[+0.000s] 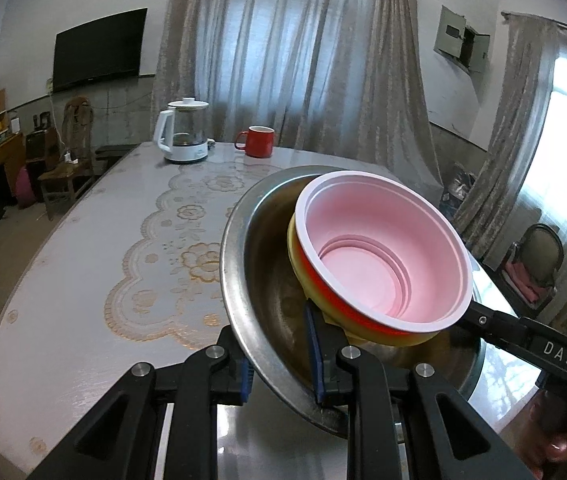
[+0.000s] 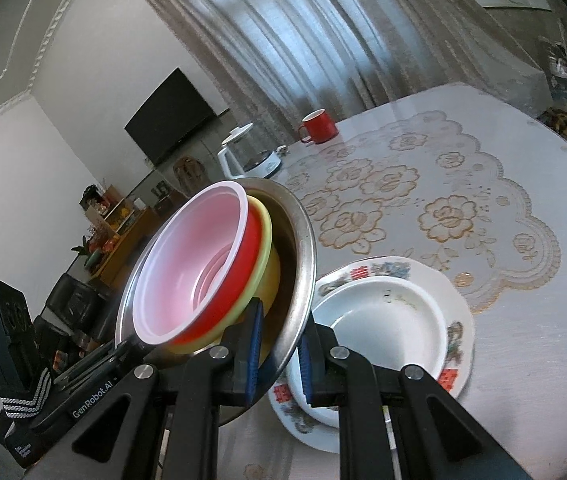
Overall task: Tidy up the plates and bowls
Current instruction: 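Carry the steel bowl with both grippers over the stacked plates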
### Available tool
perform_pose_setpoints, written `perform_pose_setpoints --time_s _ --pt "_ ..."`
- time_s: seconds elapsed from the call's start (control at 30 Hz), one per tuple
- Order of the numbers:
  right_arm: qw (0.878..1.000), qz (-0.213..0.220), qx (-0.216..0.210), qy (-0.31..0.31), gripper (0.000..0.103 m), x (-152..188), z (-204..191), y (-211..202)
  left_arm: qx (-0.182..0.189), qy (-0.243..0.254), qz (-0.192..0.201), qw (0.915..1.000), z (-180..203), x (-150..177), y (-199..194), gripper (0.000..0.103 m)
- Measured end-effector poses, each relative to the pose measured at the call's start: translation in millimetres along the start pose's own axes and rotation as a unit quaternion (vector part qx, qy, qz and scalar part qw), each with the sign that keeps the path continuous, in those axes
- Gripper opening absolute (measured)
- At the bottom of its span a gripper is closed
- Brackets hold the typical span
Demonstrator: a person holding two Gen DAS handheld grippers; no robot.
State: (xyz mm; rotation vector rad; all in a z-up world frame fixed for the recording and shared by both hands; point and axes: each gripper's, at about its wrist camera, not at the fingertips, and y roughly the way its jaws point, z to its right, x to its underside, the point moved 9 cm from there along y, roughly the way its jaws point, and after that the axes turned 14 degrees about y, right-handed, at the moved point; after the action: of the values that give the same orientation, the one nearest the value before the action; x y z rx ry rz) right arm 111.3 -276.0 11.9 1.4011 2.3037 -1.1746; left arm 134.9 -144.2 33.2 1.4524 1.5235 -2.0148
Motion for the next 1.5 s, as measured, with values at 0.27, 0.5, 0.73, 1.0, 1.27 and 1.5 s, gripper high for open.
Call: perform_pose_setpoints --time_s 0.27,0.5,0.73,1.0,1.27,1.5 --pt "1.000 0.017 0.013 0.014 0.015 -13.5 19.6 -13.3 0.014 0.018 0.000 0.9997 22.9 -10.5 11.6 0.022" --pt "0.999 0.026 0.021 0.026 0.015 -19.1 32.3 -20.3 0.022 0.028 -0.003 0.9994 36.8 -13.2 18.0 0.022" --pt "0.999 0.031 0.027 0.033 0.015 -20.9 41.4 -26.4 0.027 0.034 -0.005 0.9990 45.7 -14.9 24.4 0.022" --pt "0.998 0.035 0.037 0.042 0.015 -24.0 53.9 -30.6 0.036 0.038 -0.010 0.9985 56.6 -13.0 32.7 0.022" --pt "0.997 0.033 0.051 0.051 0.015 -23.5 67.1 -31.6 0.043 0.040 -0.021 0.9980 65.8 -6.8 43.5 0.022" --pt "0.996 0.021 0.060 0.063 0.015 -18.5 77.7 -22.8 0.043 0.037 -0.035 0.9978 66.9 1.5 52.6 0.022"
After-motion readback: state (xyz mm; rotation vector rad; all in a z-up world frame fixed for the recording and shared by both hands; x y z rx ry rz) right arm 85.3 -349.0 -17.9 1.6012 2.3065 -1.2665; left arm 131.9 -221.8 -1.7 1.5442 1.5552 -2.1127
